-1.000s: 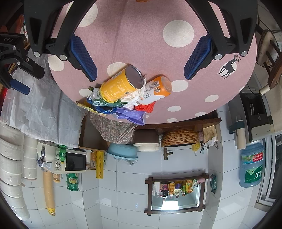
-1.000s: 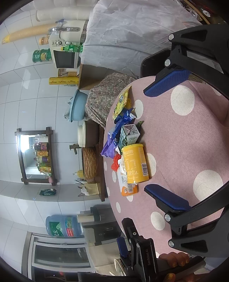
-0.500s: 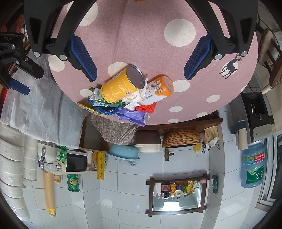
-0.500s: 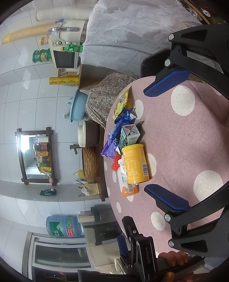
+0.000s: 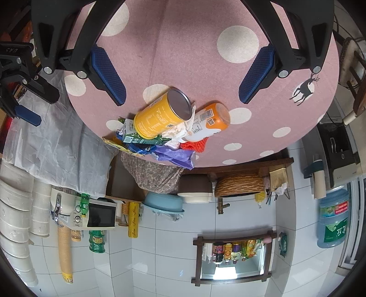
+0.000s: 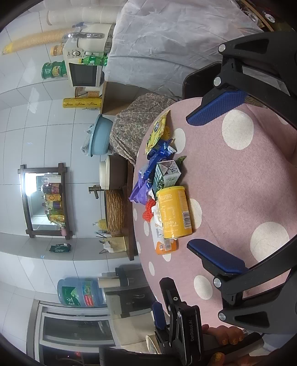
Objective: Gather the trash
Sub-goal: 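Grasp the yellow can with the left tool and lift it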
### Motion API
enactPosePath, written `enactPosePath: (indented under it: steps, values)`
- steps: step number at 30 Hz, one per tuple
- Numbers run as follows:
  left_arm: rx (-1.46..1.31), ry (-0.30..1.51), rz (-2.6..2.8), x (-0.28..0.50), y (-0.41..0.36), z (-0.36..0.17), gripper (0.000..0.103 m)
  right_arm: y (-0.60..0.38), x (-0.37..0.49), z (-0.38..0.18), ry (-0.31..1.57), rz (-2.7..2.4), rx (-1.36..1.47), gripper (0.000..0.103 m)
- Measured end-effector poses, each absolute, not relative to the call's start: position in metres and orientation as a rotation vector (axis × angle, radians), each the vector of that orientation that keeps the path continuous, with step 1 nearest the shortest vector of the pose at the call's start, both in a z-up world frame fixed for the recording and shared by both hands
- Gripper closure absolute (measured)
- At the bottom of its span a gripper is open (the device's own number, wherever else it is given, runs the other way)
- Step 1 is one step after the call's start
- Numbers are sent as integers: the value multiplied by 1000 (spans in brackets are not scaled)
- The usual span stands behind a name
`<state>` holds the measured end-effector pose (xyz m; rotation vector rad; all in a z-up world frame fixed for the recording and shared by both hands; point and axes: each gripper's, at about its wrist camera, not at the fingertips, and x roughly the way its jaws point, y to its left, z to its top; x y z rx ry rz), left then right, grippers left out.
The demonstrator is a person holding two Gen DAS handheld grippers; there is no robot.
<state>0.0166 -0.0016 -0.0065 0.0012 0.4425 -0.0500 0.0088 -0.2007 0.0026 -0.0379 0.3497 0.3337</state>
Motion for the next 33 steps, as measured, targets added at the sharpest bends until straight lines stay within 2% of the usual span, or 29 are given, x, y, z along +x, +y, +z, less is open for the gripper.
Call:
enactPosePath:
  steps: [12,17,21,28,31,33]
  values:
    - [248,535,-191,70,-24,-24,5,-210,58,-29,507,392,-51,5]
    - [413,669,-309,117,-49,-30,5,-213,71,-39,544,395,-58,5]
    - [547,720,-335,146,-69,-35,15,-218,76,-42,557,387,-49,5]
    - [732,788,-352,170,-91,-47,25,-226,81,-46,578,375,-39,5]
    - [793,824,-359,172,-97,-54,34,-228,83,-48,585,373,-37,5]
    - [860,828,-341,174,-101,-59,34,-228,85,-48,589,377,-31,5]
